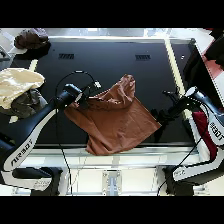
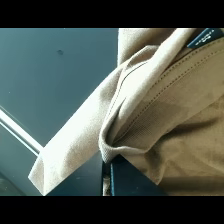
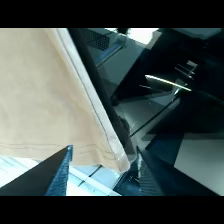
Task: Fold the shirts.
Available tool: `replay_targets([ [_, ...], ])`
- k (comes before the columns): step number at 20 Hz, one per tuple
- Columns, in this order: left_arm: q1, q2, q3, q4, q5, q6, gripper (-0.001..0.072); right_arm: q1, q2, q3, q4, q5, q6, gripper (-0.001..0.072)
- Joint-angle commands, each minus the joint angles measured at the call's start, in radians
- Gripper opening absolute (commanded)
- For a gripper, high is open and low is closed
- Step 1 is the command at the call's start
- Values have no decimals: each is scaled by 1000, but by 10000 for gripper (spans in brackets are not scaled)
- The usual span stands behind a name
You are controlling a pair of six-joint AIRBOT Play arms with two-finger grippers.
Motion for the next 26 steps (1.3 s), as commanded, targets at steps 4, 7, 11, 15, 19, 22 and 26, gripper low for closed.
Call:
replay_targets([
  [4, 1, 0, 1, 0, 0, 0, 20, 2, -2, -31, 99, 26, -37, 388],
  [7, 1, 0, 1, 0, 1, 0, 19, 2, -10, -38, 106, 19, -44, 387],
  [11, 1, 0, 1, 0, 1, 0, 19, 3, -32, -42, 106, 11, -44, 181],
  [15, 1, 10, 11, 3, 1, -47, 19, 20, -26, -30, 156, -17, -38, 14],
  [19, 29, 136, 114, 31, 0, -143, 18, 16, 156, 116, 157, 4, 29, 14],
  [22, 63, 313, 158, 30, -19, -241, 18, 13, 377, 306, 123, 1, 94, 14],
  [26, 54, 602, 161, 13, -50, -302, 18, 14, 598, 645, 77, -35, 167, 13],
])
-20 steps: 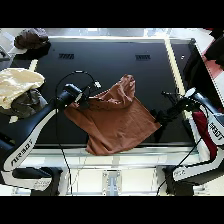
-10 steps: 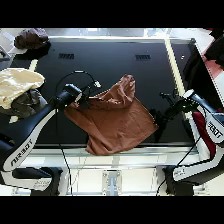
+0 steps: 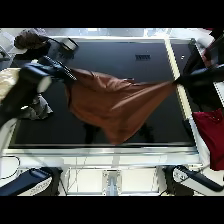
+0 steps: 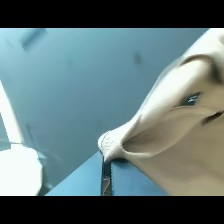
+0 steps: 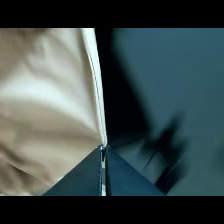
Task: Fold the shirts.
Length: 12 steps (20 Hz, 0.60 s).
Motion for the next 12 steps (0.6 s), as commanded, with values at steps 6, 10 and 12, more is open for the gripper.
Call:
replay_targets([
  [6, 3, 534, 14, 13, -13, -470, 18, 0, 183, 560, -89, -109, 93, 12],
  [10, 3, 510, 12, 17, -147, -524, 19, 0, 101, 428, -150, -185, 114, 12],
  [12, 3, 391, 1, 13, -283, -525, 18, 0, -14, 414, -148, -240, 143, 13],
])
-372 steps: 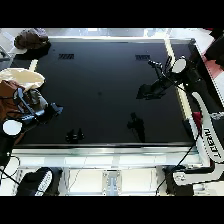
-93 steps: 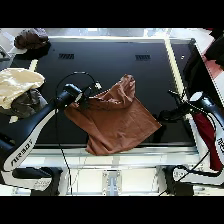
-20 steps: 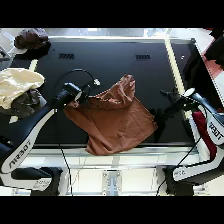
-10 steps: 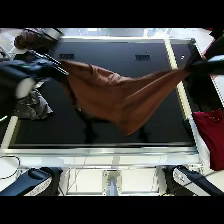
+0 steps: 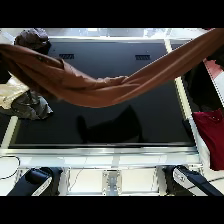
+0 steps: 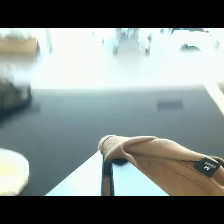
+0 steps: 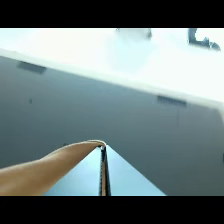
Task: Fold the shirts.
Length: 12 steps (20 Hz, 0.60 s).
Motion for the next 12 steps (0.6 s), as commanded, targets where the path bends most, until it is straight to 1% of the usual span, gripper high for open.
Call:
replay_targets([
  [1, 5, -151, -20, 18, -200, -47, 18, 0, -152, -25, -22, -116, 50, 12],
  [2, 18, -229, -29, 34, -217, -29, 18, 0, -209, -25, -22, -162, 70, 12],
  [3, 45, -323, -34, 34, -216, 6, 18, 0, -273, -25, -13, -215, 103, 13],
  [6, 123, -602, -34, 26, -185, 71, 18, 32, -459, -25, 68, -310, 113, 13],
  [7, 142, -688, -34, 26, -148, 79, 18, 56, -525, -25, 72, -338, 113, 13],
  [9, 162, -851, -33, 27, -23, 78, 24, 113, -650, -25, 72, -378, 115, 16],
  [10, 165, -910, -32, 28, 45, 79, 136, 142, -706, -25, 73, -399, 116, 101],
  [11, 167, -953, -30, 28, 121, 79, 469, 167, -748, -25, 75, -425, 117, 324],
  [12, 170, -975, -18, 36, 180, 78, 720, 190, -777, -24, 79, -455, 117, 480],
])
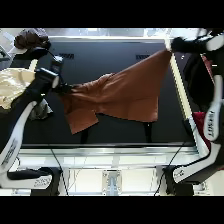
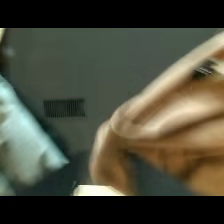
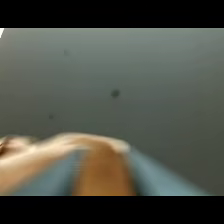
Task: Fold the shirts.
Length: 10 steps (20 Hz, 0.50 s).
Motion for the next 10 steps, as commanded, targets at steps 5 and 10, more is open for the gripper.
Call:
replay_targets([
  [5, 56, -66, 212, 285, 186, 10, 712, 45, -87, 135, -26, 8, 68, 470],
  [10, 313, 303, 154, 354, 45, -299, 636, -184, 278, 79, -222, 215, 48, 457],
])
